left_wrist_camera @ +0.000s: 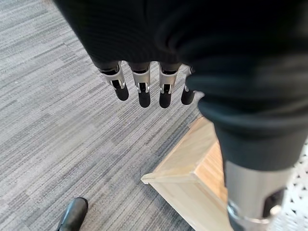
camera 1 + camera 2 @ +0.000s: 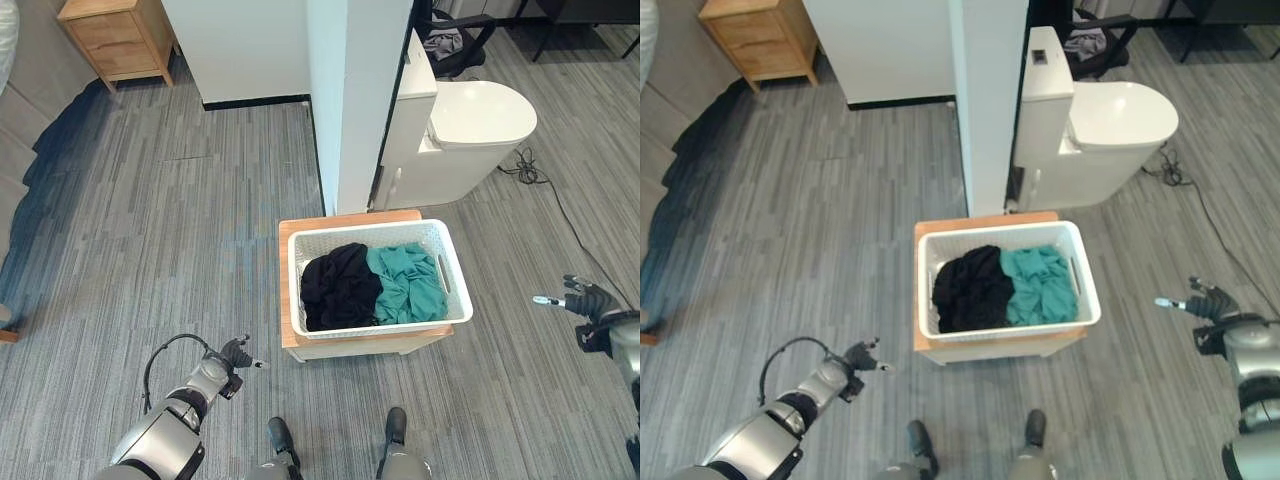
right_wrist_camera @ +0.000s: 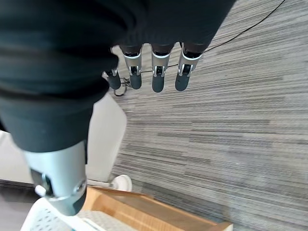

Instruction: Grab the laundry basket,head to the washer,open it,put in the laundry and shut it.

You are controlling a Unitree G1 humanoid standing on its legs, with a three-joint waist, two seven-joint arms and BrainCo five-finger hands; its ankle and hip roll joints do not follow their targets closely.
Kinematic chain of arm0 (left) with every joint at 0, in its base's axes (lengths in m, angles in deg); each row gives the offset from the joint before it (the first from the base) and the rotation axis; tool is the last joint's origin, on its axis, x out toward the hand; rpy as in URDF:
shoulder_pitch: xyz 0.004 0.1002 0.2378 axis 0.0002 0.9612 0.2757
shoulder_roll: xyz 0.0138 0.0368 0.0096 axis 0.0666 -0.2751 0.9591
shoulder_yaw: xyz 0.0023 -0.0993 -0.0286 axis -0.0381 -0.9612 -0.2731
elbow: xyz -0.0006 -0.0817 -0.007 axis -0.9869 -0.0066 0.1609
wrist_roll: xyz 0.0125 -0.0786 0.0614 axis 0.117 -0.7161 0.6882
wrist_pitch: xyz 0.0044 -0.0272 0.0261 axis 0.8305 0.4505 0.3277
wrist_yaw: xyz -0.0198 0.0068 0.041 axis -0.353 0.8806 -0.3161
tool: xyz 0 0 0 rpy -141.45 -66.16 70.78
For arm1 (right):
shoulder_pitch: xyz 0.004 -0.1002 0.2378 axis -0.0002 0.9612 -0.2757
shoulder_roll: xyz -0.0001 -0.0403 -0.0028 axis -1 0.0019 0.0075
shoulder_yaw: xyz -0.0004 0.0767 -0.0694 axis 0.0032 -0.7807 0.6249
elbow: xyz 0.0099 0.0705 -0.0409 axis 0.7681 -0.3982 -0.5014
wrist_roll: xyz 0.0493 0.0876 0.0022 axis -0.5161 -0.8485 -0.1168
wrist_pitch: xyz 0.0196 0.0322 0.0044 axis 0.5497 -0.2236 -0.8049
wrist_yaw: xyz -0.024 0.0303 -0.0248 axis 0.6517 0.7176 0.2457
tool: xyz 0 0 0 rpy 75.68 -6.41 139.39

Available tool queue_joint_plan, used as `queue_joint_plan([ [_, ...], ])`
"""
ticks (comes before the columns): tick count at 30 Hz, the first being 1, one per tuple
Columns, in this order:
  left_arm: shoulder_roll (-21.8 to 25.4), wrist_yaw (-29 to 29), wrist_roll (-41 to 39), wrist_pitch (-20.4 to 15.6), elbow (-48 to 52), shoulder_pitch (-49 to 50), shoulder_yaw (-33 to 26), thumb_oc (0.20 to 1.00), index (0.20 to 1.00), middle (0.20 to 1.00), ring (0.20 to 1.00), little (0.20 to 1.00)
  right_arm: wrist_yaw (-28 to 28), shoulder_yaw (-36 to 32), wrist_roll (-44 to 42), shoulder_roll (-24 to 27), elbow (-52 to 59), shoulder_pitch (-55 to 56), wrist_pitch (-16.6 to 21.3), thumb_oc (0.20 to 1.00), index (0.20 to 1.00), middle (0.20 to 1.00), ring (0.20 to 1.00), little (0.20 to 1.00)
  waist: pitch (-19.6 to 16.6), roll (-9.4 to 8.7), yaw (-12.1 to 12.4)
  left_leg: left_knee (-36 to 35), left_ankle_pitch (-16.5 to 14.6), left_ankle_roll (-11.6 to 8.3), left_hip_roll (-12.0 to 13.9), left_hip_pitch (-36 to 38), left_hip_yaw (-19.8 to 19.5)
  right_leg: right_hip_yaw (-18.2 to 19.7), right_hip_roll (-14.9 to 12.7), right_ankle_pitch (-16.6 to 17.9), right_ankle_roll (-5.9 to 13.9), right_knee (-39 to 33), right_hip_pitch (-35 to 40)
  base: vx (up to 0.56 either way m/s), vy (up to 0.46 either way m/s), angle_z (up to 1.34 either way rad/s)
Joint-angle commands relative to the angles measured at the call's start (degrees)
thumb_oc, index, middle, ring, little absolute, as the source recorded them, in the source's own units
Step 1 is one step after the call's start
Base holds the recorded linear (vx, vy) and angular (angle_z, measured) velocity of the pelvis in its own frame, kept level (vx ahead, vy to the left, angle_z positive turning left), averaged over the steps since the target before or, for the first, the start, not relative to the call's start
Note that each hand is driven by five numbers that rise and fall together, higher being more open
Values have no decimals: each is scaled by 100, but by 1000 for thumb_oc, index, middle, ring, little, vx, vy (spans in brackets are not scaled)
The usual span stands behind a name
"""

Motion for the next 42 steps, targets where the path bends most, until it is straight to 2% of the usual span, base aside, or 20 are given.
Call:
queue_joint_plan([
  [1,151,160,-107,46,-423,-573,-184,1000,1000,1000,1000,1000,34,240,-74,38,-414,-557,27,1000,1000,1000,1000,1000,217,-282,96,1,11,-173,-104,-147,-327,-130,89,681,258,-161,-168,15,14,-13],
  [6,312,165,-262,117,-557,-992,-147,1000,1000,1000,1000,1000,209,748,24,-176,-1227,-1358,-105,1000,1000,1000,1000,1000,285,-252,131,1,18,-172,-118,-201,-381,-163,67,702,257,-161,-181,22,3,-5],
  [11,301,114,-311,202,-679,-1316,-6,1000,1000,1000,1000,1000,294,924,56,-261,-1794,-1871,-216,1000,1000,1000,1000,1000,313,-189,169,1,20,-165,-132,-228,-436,-197,48,684,251,-161,-174,0,0,0],
  [17,151,50,-380,422,-894,-2052,397,1000,1000,1000,1000,1000,183,1380,431,-622,-2535,-2942,-387,1000,1000,1000,1000,1000,402,-53,245,1,58,-163,-143,-310,-490,-229,29,671,251,-161,-232,-10,8,9],
  [24,93,20,-578,627,-1089,-2346,410,1000,1000,1000,1000,1000,-47,1437,430,-991,-2759,-3443,-505,1000,1000,1000,1000,1000,489,48,258,1,96,-160,-151,-431,-529,-219,20,685,239,-161,-338,0,0,0],
  [32,-24,161,-880,672,-1134,-2490,327,1000,1000,1000,1000,1000,-166,1243,107,-1383,-2891,-3486,-599,1000,1000,1000,1000,1000,653,197,320,1,185,-161,-188,-643,-581,-201,-4,722,220,-161,-522,0,0,0],
  [37,-97,140,-1078,635,-1114,-2260,154,1000,1000,1000,1000,1000,-197,1156,-15,-1522,-2905,-3328,-611,1000,1000,1000,1000,1000,664,219,344,1,183,-152,-191,-673,-611,-192,0,715,200,-161,-547,0,0,0],
  [38,-127,163,-1205,614,-1125,-2163,63,1000,1000,1000,1000,1000,-203,1132,-67,-1547,-2922,-3289,-601,1000,1000,1000,1000,1000,656,223,351,1,178,-145,-197,-675,-628,-196,-3,709,193,-161,-539,93,-15,3],
  [39,-164,137,-1380,608,-1144,-2015,-53,1000,1000,1000,1000,1000,-196,1058,-162,-1568,-2966,-3205,-596,1000,1000,1000,1000,1000,615,253,385,1,36,-193,-190,-610,-707,-163,-1,601,254,-161,-465,102,-21,5],
  [42,-274,124,-1522,588,-1147,-1761,-173,1000,1000,1000,1000,1000,-204,932,-258,-1579,-3027,-3047,-585,1000,1000,1000,1000,1000,563,295,414,1,14,-186,-201,-558,-739,-189,-26,574,251,-161,-394,35,-6,2],
])
